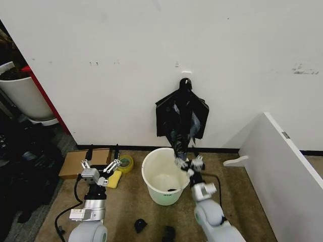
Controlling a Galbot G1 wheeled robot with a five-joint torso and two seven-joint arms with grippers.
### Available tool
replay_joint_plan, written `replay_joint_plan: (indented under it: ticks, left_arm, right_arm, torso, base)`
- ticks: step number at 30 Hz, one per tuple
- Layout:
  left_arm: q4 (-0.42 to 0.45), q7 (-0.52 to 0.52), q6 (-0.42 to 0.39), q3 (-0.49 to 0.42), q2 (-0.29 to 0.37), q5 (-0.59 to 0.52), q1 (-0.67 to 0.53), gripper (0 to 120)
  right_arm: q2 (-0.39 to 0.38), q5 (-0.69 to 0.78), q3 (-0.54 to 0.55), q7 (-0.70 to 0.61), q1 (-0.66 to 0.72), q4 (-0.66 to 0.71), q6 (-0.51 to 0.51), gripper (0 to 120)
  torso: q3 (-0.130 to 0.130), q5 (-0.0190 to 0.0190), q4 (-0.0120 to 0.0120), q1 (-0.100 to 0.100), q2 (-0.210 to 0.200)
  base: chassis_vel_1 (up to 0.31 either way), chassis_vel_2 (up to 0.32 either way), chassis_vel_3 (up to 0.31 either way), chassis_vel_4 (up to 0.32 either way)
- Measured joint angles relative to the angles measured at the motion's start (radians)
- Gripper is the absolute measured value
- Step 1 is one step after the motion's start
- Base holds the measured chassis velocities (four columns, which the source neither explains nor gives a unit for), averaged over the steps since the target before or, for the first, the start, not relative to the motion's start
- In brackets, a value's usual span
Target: Place the garbage bag over the trash bin.
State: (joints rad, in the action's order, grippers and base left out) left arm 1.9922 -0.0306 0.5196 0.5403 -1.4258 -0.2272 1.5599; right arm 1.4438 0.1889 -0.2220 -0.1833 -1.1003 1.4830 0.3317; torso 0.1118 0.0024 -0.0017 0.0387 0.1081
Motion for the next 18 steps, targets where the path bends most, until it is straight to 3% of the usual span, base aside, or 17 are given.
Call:
replay_joint_plan:
  ticks: [8, 11, 18]
  left_arm:
    - [-0.005, 0.005, 0.0, 0.013, 0.013, -0.006, -0.004, 100]
    - [-0.009, 0.006, 0.0, 0.016, 0.019, -0.013, -0.006, 100]
    - [-0.015, 0.006, -0.001, 0.016, 0.026, -0.018, -0.015, 100]
  right_arm:
    - [0.019, 0.126, -0.01, 0.045, 0.1, -0.088, -0.018, 96]
    - [0.031, 0.11, -0.026, 0.029, 0.132, -0.135, -0.038, 81]
    - [0.031, 0.104, -0.036, 0.031, 0.12, -0.148, -0.023, 58]
  torso:
    - [0.0, 0.0001, -0.0001, 0.0, 0.0]
    - [0.0, 0.0001, -0.0001, 0.0, 0.0]
    - [0.0, 0.0002, -0.0002, 0.0, 0.0]
  base:
    - [0.0, 0.0, 0.0, 0.0]
    - [0.0, 0.0, 0.0, 0.0]
    - [0.0, 0.0, 0.0, 0.0]
